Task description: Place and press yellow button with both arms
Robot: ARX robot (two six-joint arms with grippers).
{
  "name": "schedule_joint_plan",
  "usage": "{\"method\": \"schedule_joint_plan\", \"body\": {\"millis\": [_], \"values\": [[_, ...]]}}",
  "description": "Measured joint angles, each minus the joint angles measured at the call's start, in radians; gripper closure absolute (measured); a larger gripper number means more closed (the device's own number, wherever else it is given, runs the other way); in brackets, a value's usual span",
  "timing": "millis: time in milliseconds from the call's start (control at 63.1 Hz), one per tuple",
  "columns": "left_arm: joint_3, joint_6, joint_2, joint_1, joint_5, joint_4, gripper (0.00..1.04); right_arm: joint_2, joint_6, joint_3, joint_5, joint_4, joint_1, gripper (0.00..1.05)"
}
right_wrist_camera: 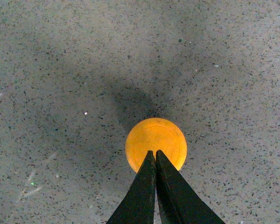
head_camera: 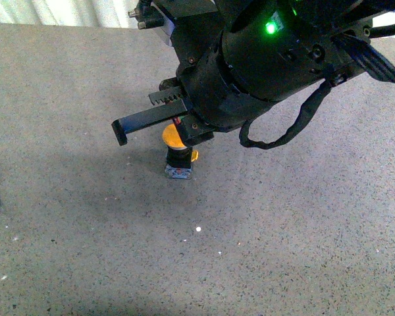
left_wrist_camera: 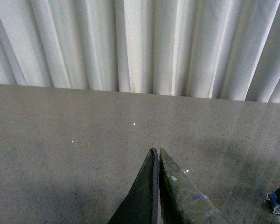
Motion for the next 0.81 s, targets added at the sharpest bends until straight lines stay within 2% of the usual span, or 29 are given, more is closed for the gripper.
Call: {"method": "schedule_joint_plan", "body": {"millis": [539,808], "values": [[0.0,0.0,-0.001,0.0,0.0,0.0,1.03,0.036,0.049,0.021,-0.011,-0.023,-0.006,1.03],[0.0,0.0,-0.001,0.0,0.0,0.0,1.03,0.056,0.102,0.032,-0.047,-0.048,-0.026,1.03]]}}
